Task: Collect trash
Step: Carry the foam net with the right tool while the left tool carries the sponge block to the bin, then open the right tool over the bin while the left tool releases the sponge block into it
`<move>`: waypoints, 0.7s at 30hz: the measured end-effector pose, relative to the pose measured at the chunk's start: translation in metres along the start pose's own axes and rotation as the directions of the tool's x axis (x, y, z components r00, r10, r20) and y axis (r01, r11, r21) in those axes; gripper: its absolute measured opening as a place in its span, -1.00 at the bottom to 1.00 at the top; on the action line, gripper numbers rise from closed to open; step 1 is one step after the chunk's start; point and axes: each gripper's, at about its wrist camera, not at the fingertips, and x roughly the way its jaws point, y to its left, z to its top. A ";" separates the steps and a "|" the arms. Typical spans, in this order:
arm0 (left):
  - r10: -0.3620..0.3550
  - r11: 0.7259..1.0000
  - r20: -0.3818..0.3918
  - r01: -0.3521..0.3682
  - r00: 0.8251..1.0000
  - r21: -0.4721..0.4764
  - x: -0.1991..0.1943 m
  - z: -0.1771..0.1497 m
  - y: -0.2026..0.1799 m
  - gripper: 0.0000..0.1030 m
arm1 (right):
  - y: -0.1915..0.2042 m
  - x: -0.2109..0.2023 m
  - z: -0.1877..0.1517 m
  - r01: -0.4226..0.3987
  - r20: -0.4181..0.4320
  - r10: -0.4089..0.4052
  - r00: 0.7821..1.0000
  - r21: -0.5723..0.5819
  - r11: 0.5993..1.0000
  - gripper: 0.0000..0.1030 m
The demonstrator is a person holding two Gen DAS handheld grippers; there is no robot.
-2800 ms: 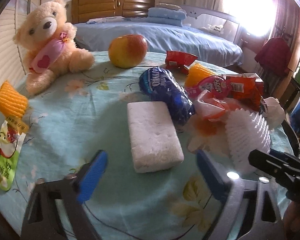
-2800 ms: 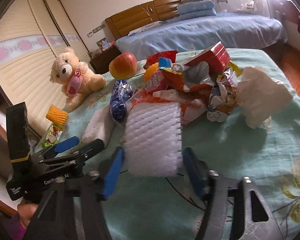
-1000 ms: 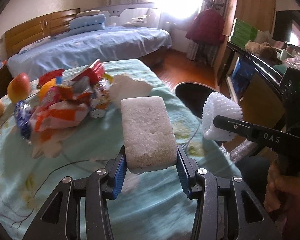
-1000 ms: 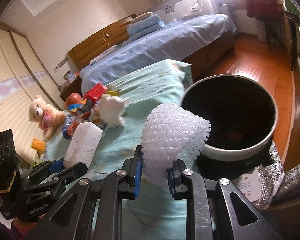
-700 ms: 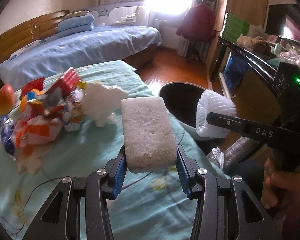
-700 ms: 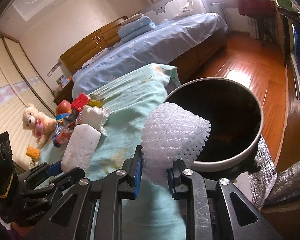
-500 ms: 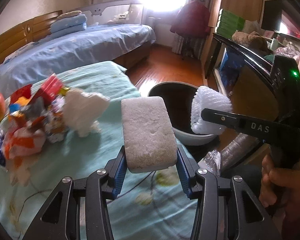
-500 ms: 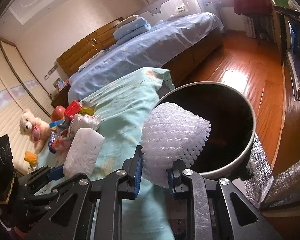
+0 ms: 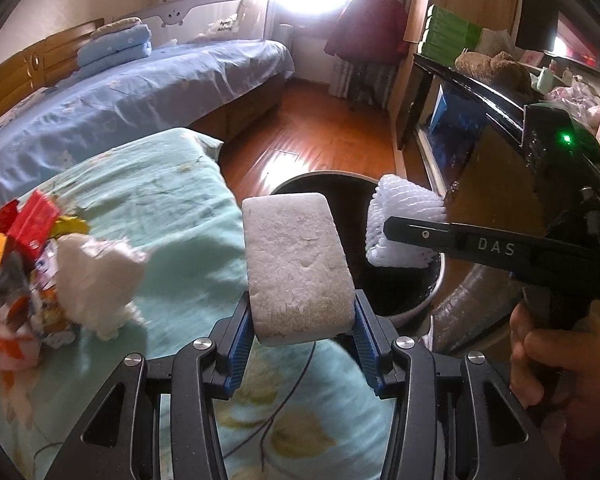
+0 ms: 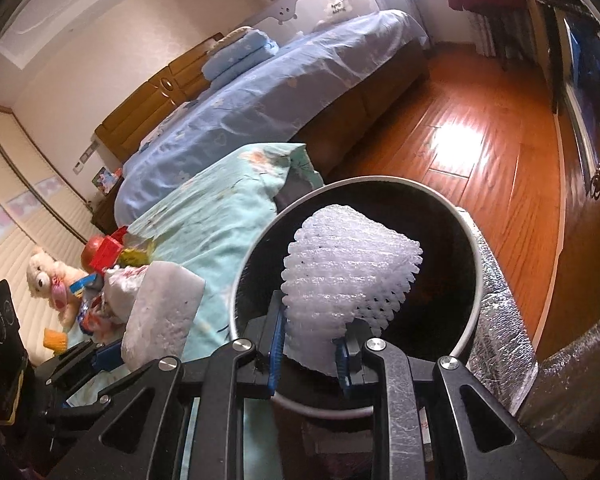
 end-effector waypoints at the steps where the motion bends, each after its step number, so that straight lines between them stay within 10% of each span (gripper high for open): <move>1: -0.001 1.000 -0.003 0.001 1.000 0.002 0.003 0.002 0.000 -0.12 | -0.002 0.001 0.001 0.002 -0.004 -0.002 1.000 0.004 1.000 -0.58; 15: -0.021 1.000 -0.033 0.021 0.999 -0.016 0.035 0.019 -0.003 -0.05 | -0.024 0.017 0.022 0.012 -0.037 -0.010 0.999 0.041 0.999 -0.47; 21: -0.011 0.999 -0.018 0.010 1.000 -0.030 0.029 0.018 -0.003 0.17 | -0.025 0.018 0.025 0.010 -0.034 -0.008 0.999 0.055 0.998 -0.10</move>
